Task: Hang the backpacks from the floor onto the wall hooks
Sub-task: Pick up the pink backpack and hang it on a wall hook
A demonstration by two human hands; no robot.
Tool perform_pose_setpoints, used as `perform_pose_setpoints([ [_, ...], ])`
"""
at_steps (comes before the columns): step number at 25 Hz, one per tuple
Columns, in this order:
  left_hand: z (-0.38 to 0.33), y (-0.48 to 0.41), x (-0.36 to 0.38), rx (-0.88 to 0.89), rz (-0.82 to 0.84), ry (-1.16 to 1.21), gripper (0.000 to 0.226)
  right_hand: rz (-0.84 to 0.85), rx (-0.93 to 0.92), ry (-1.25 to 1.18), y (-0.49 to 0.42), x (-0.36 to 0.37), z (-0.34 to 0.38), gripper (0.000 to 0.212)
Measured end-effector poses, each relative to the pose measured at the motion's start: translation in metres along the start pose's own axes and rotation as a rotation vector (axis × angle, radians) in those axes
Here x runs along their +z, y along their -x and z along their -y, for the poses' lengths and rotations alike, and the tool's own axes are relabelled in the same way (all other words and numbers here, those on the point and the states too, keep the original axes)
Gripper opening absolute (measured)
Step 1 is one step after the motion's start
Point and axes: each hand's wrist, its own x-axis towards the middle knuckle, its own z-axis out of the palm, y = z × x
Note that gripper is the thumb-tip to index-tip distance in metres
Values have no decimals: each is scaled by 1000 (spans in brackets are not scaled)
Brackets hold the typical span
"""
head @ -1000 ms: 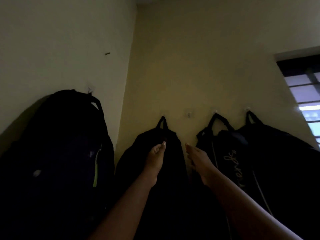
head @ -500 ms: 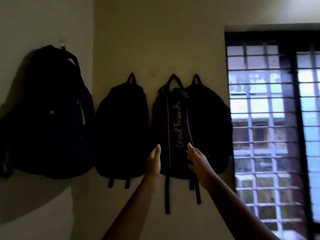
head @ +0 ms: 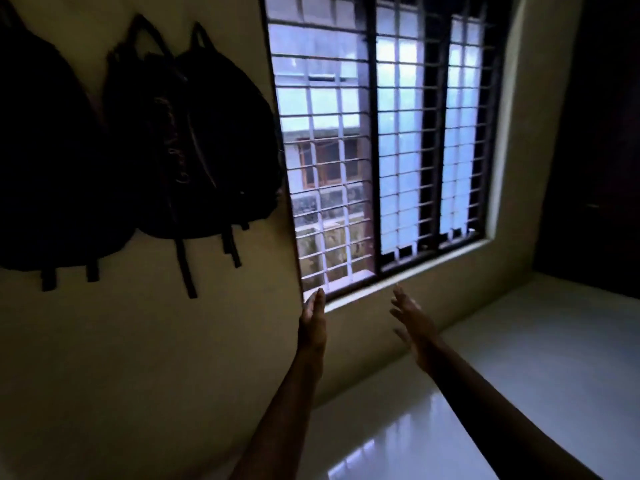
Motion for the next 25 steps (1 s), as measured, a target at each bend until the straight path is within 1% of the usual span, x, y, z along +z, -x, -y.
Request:
perform_pose_setpoints([
  [3, 33, 19, 90, -42, 96, -14, 44, -141, 14, -4, 5, -98, -6, 44],
  [8, 72, 60, 299, -118, 372, 59, 46, -343, -2, -4, -4, -305, 0, 52],
  [11, 82, 83, 416, -170, 473, 116, 47, -433, 3, 39, -10, -420, 15, 54],
  [15, 99, 123, 564, -239, 639, 82, 52, -537, 38, 77, -16, -569, 29, 56],
  [19, 124, 140, 699, -271, 740, 37, 52, -636, 79, 71, -48, -700, 25, 56],
  [21, 142, 134, 769, -254, 777, 22, 52, -675, 94, 78, -76, -763, 21, 56],
  [25, 175, 104, 913, -284, 811, -12, 53, -743, 146, 63, -146, -885, 29, 55],
])
